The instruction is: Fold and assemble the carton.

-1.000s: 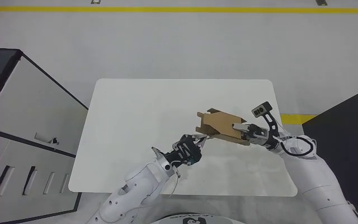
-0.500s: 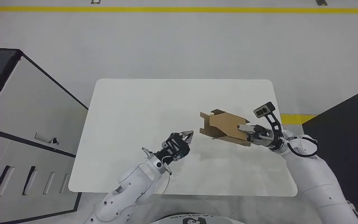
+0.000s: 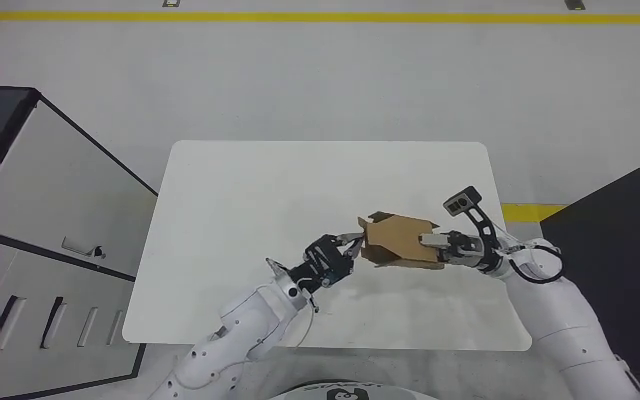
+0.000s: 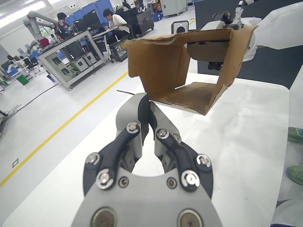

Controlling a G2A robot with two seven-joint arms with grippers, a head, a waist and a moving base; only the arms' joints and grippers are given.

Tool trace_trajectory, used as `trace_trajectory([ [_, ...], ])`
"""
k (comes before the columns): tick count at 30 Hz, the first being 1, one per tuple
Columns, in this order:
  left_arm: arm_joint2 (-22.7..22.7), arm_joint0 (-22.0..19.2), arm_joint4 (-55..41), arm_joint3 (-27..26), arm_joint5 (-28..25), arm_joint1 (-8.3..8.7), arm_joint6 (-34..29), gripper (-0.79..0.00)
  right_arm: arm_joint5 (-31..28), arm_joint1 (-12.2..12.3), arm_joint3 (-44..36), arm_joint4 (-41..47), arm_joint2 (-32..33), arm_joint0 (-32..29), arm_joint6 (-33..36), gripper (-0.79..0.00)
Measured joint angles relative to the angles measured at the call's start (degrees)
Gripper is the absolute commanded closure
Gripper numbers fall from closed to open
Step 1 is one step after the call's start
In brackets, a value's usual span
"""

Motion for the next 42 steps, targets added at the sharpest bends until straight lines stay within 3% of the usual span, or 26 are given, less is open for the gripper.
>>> trace_trajectory([
  [17, 2.0, -0.7, 0.6, 0.5, -1.1, -0.09, 0.0, 0.000, -0.3, -0.8, -0.4, -1.6, -1.0, 0.5, -2.1, 0.000],
  [31, 1.6, -0.7, 1.1, 0.5, 1.2, -0.09, -0.6, 0.000, -1.1, -1.1, -0.1, -2.2, -0.1, 0.2, -3.3, 0.000],
  [42, 1.8, -1.2, 1.2, 0.7, 0.7, -0.07, -0.5, 0.000, -1.0, -1.3, -0.2, -3.0, -0.1, 0.6, -1.2, 0.000],
])
